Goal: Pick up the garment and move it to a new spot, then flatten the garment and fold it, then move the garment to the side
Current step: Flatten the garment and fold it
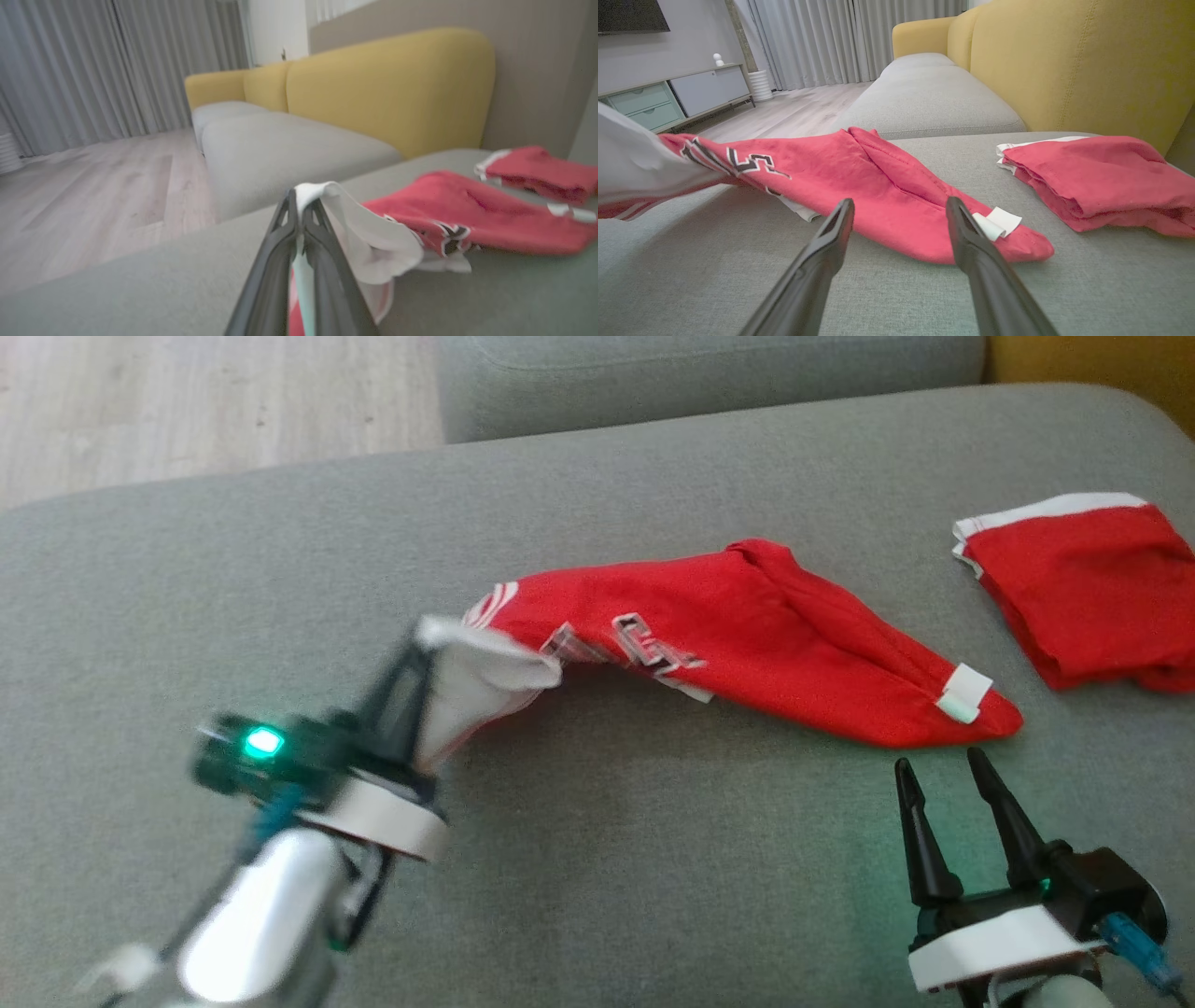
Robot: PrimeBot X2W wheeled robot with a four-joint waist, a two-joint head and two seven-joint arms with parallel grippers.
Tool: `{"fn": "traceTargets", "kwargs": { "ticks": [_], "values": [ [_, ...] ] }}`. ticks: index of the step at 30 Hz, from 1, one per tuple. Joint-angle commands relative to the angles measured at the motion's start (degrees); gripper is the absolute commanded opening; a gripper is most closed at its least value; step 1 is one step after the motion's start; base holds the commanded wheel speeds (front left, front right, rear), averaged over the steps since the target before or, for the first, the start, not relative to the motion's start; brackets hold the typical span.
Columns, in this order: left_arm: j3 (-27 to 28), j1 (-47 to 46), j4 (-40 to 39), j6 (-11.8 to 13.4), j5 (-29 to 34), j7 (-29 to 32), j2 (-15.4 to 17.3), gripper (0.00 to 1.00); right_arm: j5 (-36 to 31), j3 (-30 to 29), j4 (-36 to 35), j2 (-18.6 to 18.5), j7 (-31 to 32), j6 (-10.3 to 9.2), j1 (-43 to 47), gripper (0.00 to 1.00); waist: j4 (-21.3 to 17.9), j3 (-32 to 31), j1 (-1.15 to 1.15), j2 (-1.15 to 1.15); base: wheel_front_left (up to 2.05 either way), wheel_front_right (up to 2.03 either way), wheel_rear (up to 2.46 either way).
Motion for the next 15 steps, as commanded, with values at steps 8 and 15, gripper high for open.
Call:
{"fn": "traceTargets", "kwargs": {
  "ticks": [8,15],
  "values": [
    [11.25,-1.43,-24.85,2.32,-5.69,3.4,8.38,0.0,0.12,1.49,-1.44,0.05,-0.63,-0.04,-0.21,1.0,1.15,-1.04,0.0,0.0,0.0,0.0,0.0],
    [15.96,0.97,-30.52,3.79,-8.58,9.41,13.86,0.0,-0.11,1.4,-0.37,-0.58,-0.63,-0.04,-0.79,1.0,0.95,-0.97,0.0,0.0,0.0,0.0,0.0]
  ]
}}
